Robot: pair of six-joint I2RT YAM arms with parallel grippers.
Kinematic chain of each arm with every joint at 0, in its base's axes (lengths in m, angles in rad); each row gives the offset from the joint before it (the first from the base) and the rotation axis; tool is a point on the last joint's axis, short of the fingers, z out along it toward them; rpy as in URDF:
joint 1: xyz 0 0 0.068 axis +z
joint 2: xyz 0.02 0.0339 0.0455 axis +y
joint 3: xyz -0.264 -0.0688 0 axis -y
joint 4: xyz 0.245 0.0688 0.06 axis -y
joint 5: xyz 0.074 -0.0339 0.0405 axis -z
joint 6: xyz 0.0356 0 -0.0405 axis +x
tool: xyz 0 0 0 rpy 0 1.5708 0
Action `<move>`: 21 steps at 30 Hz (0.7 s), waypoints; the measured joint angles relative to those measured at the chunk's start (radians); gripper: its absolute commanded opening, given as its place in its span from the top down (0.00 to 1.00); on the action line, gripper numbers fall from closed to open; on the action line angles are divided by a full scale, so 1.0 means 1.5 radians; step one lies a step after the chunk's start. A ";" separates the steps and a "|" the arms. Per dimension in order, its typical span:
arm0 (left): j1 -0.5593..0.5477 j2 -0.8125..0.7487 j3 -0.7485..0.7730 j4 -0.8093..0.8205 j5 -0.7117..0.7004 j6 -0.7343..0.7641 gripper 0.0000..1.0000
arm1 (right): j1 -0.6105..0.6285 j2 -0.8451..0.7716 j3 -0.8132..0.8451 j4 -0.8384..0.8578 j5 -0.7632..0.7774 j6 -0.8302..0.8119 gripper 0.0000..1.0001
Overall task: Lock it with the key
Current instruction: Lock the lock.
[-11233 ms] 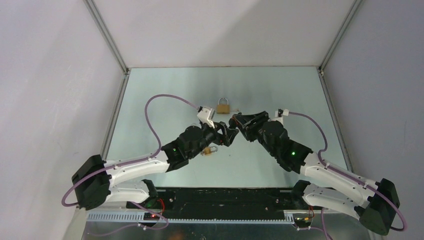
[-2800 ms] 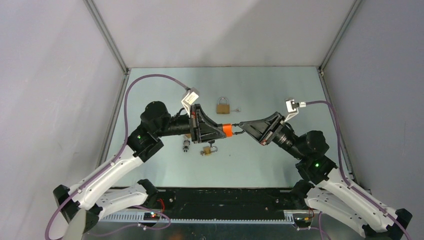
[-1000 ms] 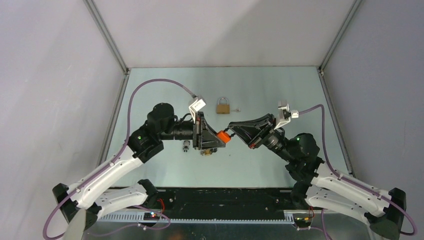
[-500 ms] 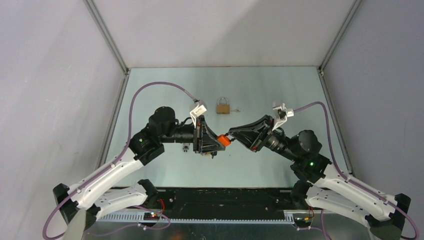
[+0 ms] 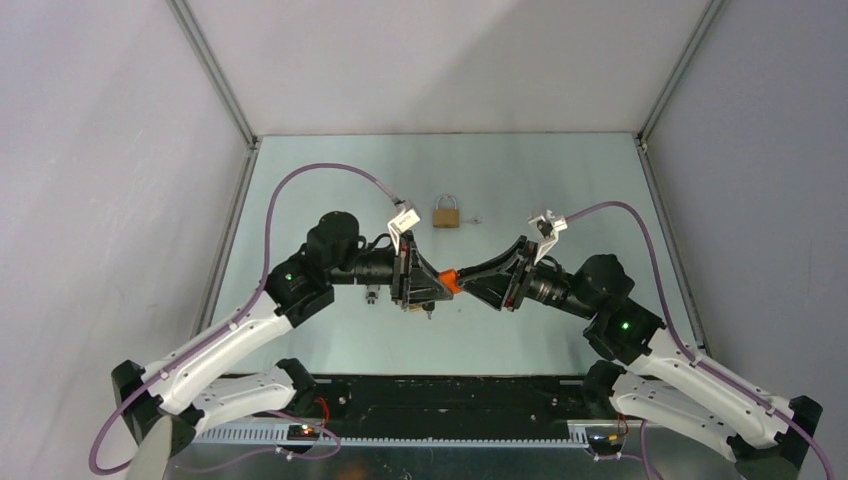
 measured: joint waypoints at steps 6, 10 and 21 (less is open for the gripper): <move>0.000 0.011 0.002 -0.018 0.008 0.009 1.00 | -0.013 -0.004 0.000 -0.033 -0.027 0.005 0.65; 0.001 0.012 0.005 -0.028 0.011 0.017 1.00 | -0.015 -0.006 0.000 -0.050 -0.038 0.005 0.63; 0.013 0.018 0.012 -0.038 -0.005 0.034 1.00 | -0.030 -0.014 0.018 -0.133 -0.057 0.014 0.55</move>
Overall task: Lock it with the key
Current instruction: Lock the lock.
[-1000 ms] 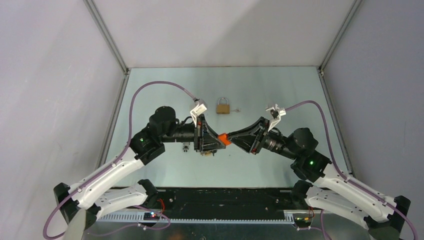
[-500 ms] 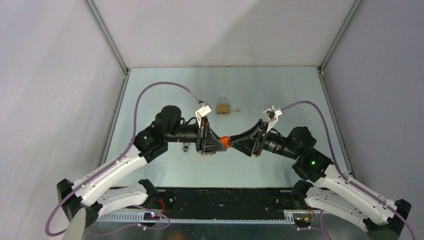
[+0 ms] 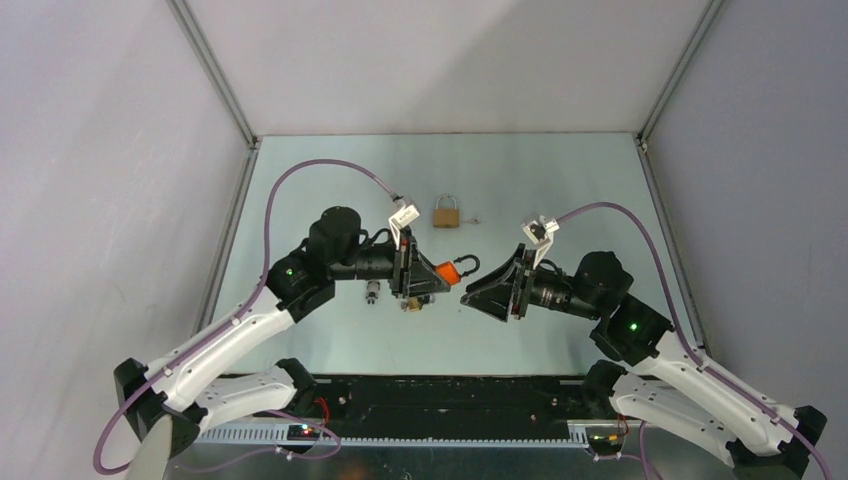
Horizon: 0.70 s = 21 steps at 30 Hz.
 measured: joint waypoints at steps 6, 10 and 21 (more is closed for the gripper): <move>0.018 0.008 0.000 0.000 -0.036 0.005 1.00 | -0.008 -0.007 0.007 -0.013 -0.019 0.009 0.49; 0.018 0.010 0.000 -0.001 -0.036 0.006 1.00 | -0.025 -0.007 0.020 -0.026 -0.018 0.009 0.42; 0.018 0.011 0.000 -0.001 -0.038 0.013 1.00 | -0.056 -0.005 0.036 -0.100 0.054 0.070 0.32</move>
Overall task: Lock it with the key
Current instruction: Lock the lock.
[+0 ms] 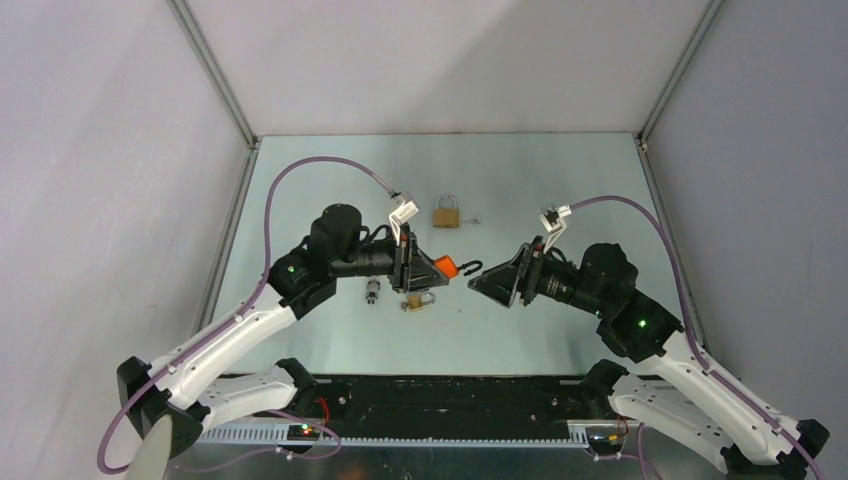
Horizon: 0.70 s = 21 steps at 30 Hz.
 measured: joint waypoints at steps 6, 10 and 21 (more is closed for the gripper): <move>0.000 -0.002 0.000 0.000 0.001 0.014 1.00 | -0.018 0.011 0.000 -0.015 0.021 0.082 0.32; 0.000 -0.005 0.000 0.000 0.003 0.017 1.00 | -0.021 0.032 0.003 0.003 0.020 0.108 0.31; 0.000 -0.012 0.000 -0.001 0.026 0.022 1.00 | -0.046 0.049 0.013 0.012 -0.042 -0.086 0.36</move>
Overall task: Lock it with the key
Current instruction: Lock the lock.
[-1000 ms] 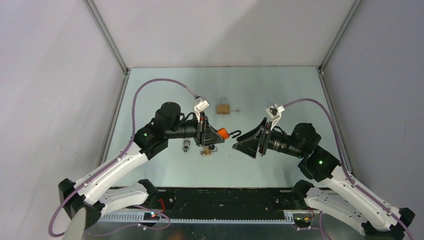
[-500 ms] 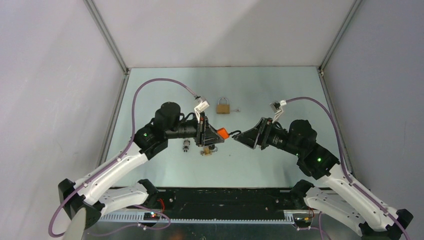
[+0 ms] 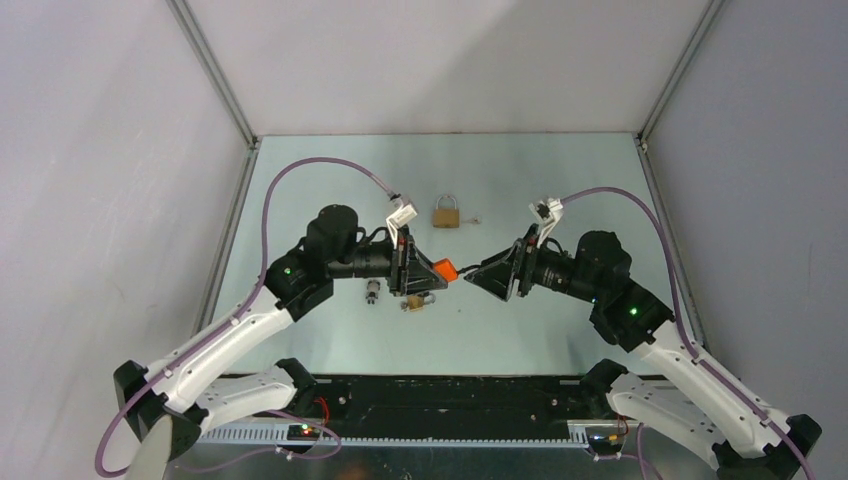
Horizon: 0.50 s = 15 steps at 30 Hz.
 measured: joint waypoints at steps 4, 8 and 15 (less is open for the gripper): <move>0.000 -0.002 0.000 0.000 0.021 0.004 1.00 | -0.006 -0.002 0.000 0.020 -0.058 -0.063 0.42; 0.000 -0.005 0.000 -0.002 0.039 0.005 1.00 | -0.006 -0.004 0.002 0.048 -0.121 -0.117 0.51; 0.000 -0.013 0.000 -0.004 0.062 0.005 1.00 | -0.009 0.019 0.046 0.054 -0.206 -0.188 0.65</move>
